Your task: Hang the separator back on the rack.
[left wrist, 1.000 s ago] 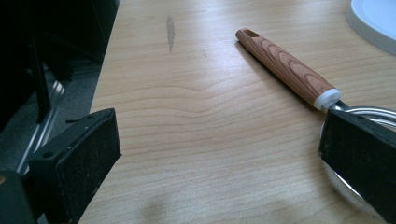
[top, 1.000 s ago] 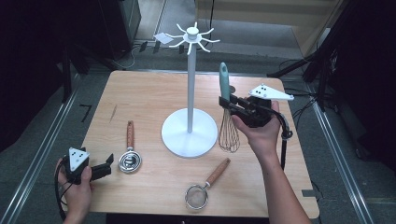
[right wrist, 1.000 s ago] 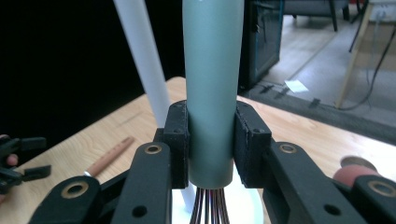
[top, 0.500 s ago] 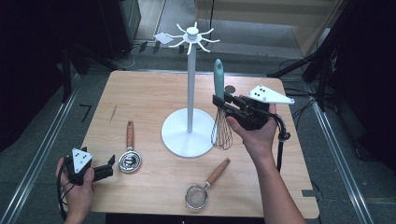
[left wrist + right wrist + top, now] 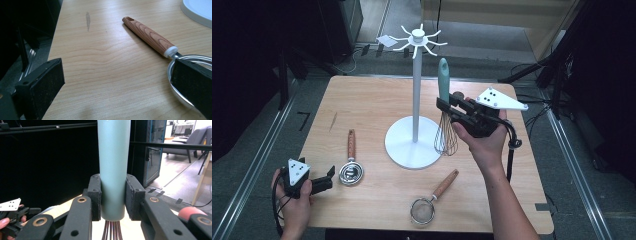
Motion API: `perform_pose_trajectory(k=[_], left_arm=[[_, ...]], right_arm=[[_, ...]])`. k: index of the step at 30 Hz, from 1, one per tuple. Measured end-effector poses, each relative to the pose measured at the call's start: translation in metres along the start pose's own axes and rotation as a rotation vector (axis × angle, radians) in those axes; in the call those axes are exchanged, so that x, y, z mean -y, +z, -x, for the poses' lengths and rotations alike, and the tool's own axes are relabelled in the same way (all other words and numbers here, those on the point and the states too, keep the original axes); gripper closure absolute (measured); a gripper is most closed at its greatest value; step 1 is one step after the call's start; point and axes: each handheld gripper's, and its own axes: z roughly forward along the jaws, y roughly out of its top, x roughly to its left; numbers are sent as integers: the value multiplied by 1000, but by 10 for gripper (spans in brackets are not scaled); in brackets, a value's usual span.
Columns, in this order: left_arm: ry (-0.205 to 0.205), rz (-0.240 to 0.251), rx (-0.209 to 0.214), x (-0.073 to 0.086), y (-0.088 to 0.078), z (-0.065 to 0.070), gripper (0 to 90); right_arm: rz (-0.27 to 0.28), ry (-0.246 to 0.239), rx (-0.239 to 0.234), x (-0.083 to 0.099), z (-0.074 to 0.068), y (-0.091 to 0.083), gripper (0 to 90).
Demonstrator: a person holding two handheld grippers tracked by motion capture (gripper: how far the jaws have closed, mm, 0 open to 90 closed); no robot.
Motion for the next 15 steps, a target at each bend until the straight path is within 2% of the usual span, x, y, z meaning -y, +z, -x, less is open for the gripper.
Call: perform_pose_trajectory(k=[15], left_arm=[[0,-2,3,0,0,0,0]], right_arm=[[66,-31,-35,-10,-6,-4,713]])
